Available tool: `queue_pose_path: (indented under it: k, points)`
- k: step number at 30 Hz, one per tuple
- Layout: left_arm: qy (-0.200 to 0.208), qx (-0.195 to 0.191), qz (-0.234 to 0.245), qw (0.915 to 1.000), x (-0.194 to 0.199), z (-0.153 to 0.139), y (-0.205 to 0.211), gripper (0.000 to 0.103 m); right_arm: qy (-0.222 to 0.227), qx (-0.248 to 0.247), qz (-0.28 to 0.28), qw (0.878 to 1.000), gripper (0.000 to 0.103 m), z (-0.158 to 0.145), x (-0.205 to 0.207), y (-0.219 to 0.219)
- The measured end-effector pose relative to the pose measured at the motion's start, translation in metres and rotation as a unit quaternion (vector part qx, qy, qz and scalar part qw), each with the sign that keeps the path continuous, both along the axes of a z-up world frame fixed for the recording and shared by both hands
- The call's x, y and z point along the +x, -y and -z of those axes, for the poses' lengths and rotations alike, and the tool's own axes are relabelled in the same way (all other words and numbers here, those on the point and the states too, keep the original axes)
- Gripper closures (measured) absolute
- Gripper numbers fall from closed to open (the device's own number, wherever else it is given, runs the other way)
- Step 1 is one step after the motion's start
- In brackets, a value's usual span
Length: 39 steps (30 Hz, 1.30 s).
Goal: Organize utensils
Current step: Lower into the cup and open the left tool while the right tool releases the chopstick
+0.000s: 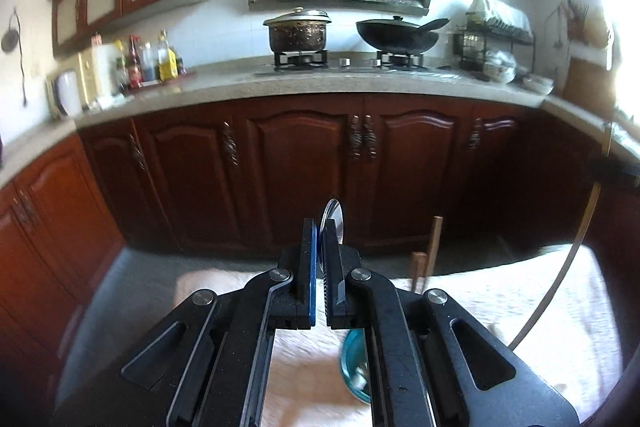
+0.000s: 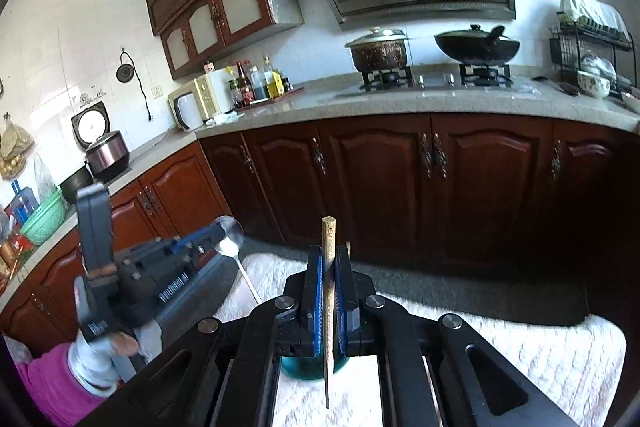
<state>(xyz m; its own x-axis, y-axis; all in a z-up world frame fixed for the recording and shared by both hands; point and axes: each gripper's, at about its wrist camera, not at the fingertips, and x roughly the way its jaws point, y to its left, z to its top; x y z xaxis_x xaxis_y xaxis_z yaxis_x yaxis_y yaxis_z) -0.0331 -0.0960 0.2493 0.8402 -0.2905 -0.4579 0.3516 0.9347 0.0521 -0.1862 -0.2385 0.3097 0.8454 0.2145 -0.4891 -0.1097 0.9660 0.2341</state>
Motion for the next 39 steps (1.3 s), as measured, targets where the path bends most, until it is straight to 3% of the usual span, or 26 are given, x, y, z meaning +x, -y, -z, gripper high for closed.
queue_pose_path:
  k: [6, 12, 29, 36, 39]
  points:
    - [0.009, 0.039, -0.004, 0.9992, 0.016, 0.028, 0.017, 0.102, 0.003, -0.01, 0.004, 1.0, 0.098, 0.005, 0.038, -0.009]
    - [0.014, 0.071, -0.002, 0.9974, 0.025, 0.056, 0.032, 0.102, -0.021, -0.009, 0.004, 1.0, 0.098, 0.035, 0.073, -0.013]
    - [-0.016, 0.096, 0.008, 0.9952, 0.027, 0.095, 0.051, 0.102, -0.095, 0.003, -0.013, 0.995, 0.098, 0.114, 0.098, -0.014]
    - [-0.047, 0.089, 0.015, 0.9948, 0.026, 0.108, 0.052, 0.102, -0.107, 0.025, -0.014, 0.994, 0.098, 0.122, 0.097, -0.008]
    - [-0.059, 0.081, 0.024, 0.9947, 0.026, 0.108, 0.051, 0.101, -0.111, 0.027, -0.014, 0.993, 0.085, 0.122, 0.096, -0.005]
